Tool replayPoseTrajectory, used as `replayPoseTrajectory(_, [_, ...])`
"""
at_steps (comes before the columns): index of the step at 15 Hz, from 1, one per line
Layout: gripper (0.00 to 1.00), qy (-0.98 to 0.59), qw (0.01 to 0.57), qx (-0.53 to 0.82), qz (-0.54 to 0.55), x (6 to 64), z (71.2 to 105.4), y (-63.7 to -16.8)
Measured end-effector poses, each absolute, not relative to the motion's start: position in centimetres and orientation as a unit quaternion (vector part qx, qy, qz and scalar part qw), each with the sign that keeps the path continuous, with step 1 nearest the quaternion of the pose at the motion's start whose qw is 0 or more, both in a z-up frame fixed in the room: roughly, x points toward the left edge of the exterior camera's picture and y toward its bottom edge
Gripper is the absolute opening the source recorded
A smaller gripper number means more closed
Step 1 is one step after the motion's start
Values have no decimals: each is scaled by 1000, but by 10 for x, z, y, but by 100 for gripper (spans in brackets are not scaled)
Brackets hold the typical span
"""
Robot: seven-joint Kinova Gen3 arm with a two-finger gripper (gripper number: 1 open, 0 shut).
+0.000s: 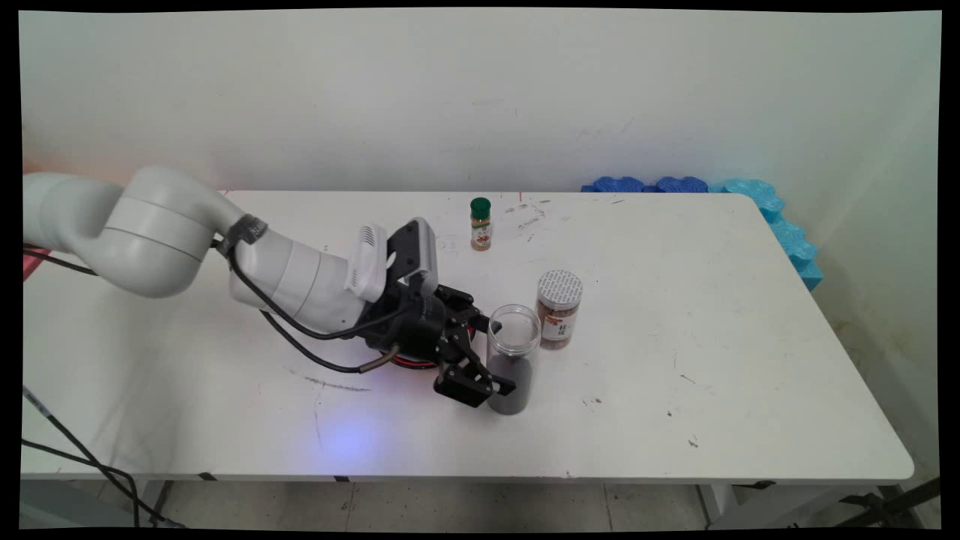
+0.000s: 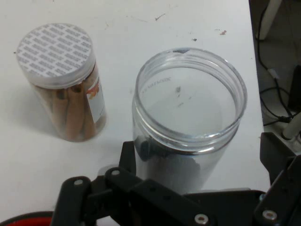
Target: Pick up the black seasoning powder from the table
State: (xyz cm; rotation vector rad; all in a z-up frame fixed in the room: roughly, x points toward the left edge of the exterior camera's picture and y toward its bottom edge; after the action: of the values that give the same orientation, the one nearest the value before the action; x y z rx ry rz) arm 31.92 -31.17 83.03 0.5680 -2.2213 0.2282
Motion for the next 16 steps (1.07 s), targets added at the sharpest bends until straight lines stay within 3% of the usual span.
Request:
replayPoseTrajectory(14, [100,-884,404,210,107,308,820,-322])
replayPoseTrajectory(15, [0,-883,405,210,108,308,820,-322])
replayPoseTrajectory(16, [0,-883,406,211,108,307,820,-323])
